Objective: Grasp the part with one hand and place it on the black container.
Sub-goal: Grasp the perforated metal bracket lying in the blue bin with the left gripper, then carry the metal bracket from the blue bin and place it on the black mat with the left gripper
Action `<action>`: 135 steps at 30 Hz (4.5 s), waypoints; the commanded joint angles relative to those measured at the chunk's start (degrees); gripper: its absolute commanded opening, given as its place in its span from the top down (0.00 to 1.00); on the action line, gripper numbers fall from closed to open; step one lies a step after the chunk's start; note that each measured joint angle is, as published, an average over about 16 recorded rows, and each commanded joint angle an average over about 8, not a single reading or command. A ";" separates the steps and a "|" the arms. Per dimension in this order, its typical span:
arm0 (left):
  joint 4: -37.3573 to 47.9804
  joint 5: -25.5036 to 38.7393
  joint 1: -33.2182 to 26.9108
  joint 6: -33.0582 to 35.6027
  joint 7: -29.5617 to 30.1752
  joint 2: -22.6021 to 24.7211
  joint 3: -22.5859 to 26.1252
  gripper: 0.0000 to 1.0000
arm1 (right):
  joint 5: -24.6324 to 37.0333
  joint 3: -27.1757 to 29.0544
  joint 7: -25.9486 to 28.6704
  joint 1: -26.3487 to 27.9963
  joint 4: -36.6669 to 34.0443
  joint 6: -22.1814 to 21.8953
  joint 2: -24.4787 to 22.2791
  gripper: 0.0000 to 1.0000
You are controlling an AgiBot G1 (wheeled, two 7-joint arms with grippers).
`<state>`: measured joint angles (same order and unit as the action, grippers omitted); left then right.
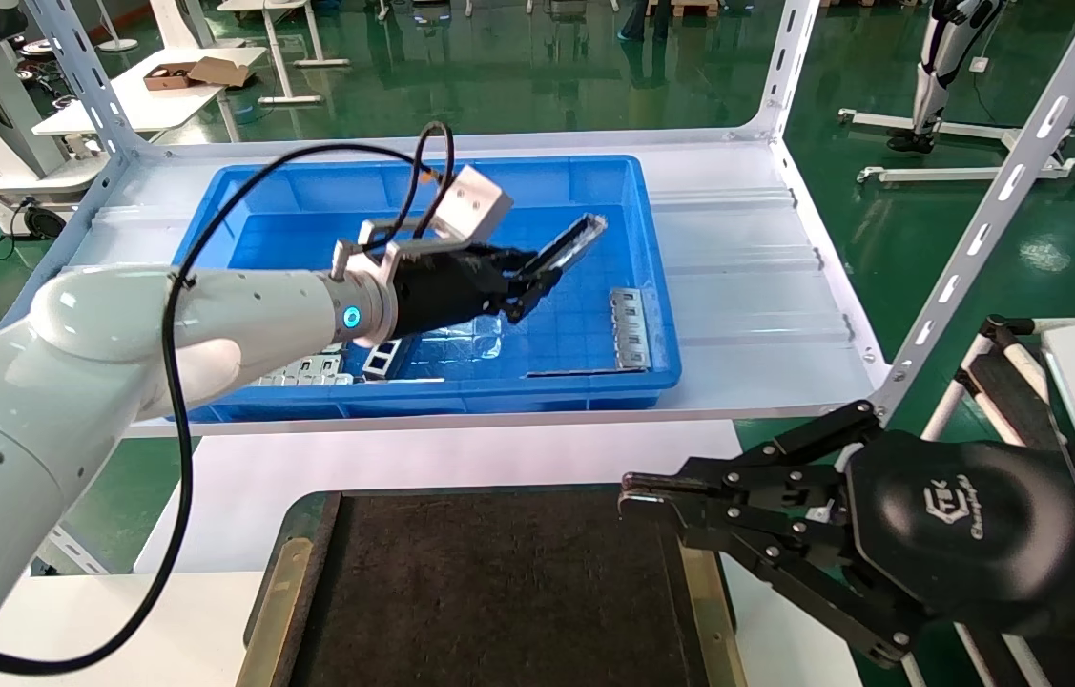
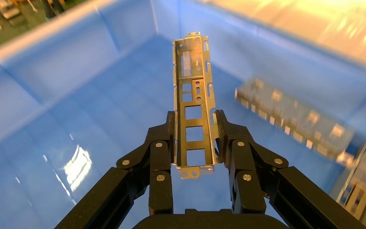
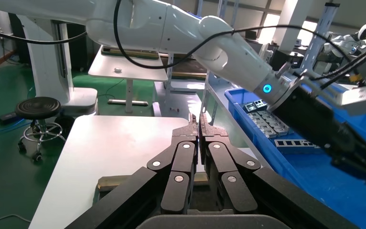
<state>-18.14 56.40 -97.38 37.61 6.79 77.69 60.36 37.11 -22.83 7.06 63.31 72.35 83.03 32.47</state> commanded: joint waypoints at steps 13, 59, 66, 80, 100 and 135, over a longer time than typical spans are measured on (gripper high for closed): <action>0.26 -8.14 -4.63 19.41 -6.15 -4.59 -3.90 1.00 | 0.00 0.00 0.00 0.00 0.00 0.00 0.00 1.00; -54.84 -7.60 35.58 -4.54 18.48 -32.88 3.88 1.00 | -0.01 -0.02 -0.01 0.00 0.00 -0.01 -0.01 1.00; -55.96 -5.13 38.41 -20.32 26.08 -28.19 8.23 1.00 | -0.01 -0.02 -0.01 0.01 0.00 -0.01 -0.01 1.00; -53.48 -9.14 38.63 -42.11 36.32 -22.12 18.66 1.00 | -0.02 -0.02 -0.01 0.01 0.00 -0.01 -0.01 1.00; -47.84 -34.88 30.96 -61.58 33.91 -11.73 33.81 1.00 | -0.02 -0.03 -0.01 0.01 0.00 -0.01 -0.01 1.00; -44.99 -39.54 30.01 -63.16 31.54 -8.81 36.93 0.00 | -0.03 -0.04 -0.02 0.01 0.00 -0.01 -0.01 0.00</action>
<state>-63.73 17.23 -67.47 -25.53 38.19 68.37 97.28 37.08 -22.87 7.05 63.32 72.35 83.01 32.46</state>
